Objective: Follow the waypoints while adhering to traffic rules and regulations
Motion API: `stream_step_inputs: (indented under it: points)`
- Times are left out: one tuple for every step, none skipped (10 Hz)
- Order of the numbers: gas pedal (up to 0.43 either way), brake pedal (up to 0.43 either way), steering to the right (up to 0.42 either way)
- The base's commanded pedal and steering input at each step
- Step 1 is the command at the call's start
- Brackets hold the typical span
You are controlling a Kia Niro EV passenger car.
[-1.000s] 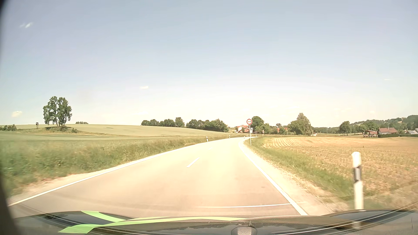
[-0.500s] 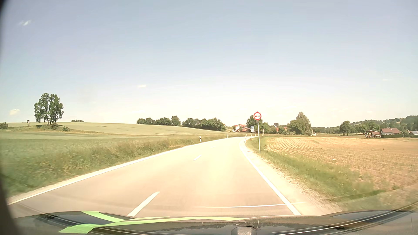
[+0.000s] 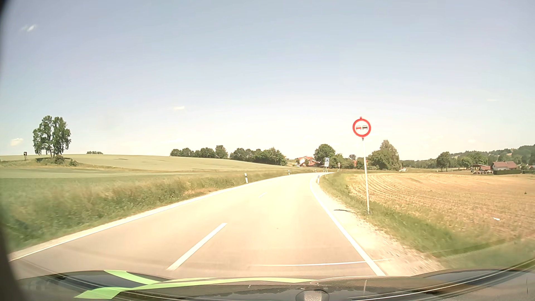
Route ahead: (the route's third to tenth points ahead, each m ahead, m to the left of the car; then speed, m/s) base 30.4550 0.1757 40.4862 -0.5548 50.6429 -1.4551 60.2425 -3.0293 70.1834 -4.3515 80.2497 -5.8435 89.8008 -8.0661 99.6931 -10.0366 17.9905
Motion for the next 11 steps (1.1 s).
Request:
stream_step_inputs:
  points:
    - [0.138,0.000,0.003]
    - [0.138,0.000,0.005]
    - [0.138,0.000,0.005]
    - [0.138,0.000,0.005]
    - [0.087,0.000,0.006]
    - [0.000,0.000,0.007]
    - [0.000,0.000,0.007]
    - [0.000,0.000,0.007]
    - [0.000,0.000,0.007]
    - [0.000,0.000,0.008]
    - [0.000,0.000,0.010]
